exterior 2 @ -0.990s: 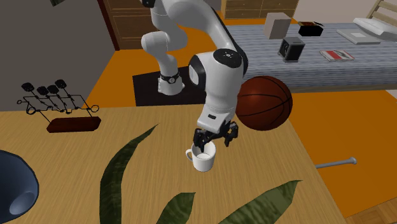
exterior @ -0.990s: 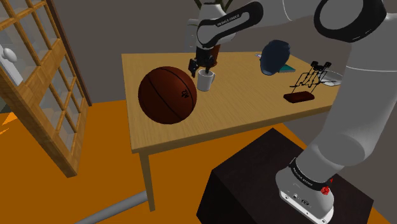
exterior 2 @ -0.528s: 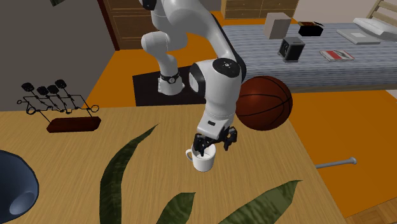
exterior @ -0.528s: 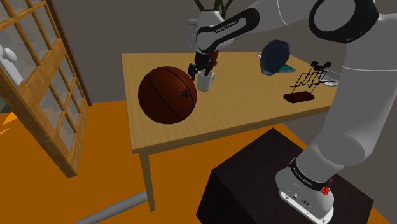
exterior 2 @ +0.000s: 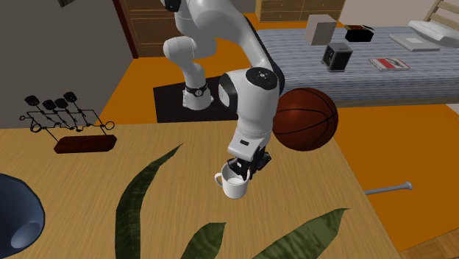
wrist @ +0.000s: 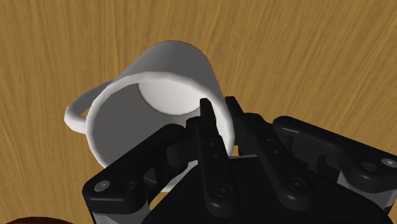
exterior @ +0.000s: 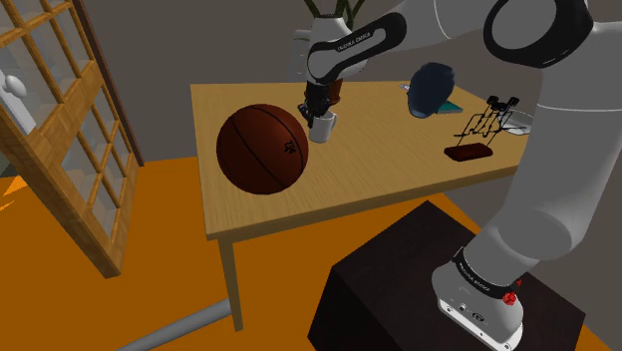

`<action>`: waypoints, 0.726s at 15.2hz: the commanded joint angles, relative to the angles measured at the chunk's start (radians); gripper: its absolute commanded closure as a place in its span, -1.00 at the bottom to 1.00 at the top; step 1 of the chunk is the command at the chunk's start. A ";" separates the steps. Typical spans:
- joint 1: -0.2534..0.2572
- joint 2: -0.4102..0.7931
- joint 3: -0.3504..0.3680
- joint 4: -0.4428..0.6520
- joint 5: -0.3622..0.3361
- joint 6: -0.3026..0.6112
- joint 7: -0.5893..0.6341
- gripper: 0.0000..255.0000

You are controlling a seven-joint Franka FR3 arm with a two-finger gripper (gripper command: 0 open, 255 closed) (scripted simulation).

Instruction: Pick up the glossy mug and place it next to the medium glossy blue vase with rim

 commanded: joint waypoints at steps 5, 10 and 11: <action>0.000 0.000 0.000 0.000 0.000 0.000 0.000 1.00; -0.001 -0.024 0.002 0.021 0.005 -0.045 -0.005 1.00; -0.001 -0.030 0.002 0.027 0.006 -0.056 -0.007 1.00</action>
